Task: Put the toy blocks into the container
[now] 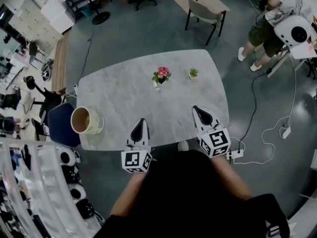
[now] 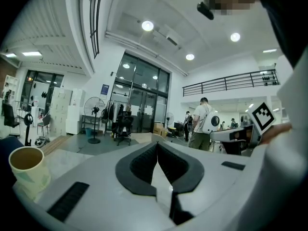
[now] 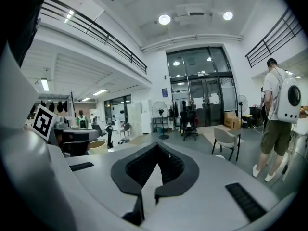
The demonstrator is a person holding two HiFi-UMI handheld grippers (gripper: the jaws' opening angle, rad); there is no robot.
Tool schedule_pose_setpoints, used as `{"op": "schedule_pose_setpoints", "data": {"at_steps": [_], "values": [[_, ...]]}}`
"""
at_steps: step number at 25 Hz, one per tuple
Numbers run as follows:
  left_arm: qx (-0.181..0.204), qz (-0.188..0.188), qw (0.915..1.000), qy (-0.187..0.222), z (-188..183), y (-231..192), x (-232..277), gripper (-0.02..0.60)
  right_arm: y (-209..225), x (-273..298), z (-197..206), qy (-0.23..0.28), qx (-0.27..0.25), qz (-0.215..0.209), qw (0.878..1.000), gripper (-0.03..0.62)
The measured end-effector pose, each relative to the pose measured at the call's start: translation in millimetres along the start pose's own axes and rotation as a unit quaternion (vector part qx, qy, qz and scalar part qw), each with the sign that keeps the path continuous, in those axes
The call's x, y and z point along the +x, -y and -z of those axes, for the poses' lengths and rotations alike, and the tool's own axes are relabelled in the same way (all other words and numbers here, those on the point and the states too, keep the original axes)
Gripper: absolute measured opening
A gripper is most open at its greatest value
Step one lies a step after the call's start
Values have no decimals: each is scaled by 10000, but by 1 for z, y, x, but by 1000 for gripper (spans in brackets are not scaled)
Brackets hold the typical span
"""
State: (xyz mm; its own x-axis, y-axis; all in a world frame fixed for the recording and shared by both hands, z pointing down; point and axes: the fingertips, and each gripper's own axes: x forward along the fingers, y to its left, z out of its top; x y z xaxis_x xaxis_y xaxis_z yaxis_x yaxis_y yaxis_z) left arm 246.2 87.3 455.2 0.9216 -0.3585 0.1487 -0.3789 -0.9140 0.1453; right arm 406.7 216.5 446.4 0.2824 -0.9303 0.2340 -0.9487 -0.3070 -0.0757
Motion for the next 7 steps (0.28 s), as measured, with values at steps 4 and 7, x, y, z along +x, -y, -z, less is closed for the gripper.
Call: {"op": "schedule_pose_setpoints", "data": {"at_steps": [4, 7], "values": [[38, -20, 10000, 40, -7, -12, -22, 5, -24, 1, -8, 20, -42, -55, 10000, 0], [32, -47, 10000, 27, -10, -29, -40, 5, -48, 5, -14, 35, -56, -95, 9999, 0]]}}
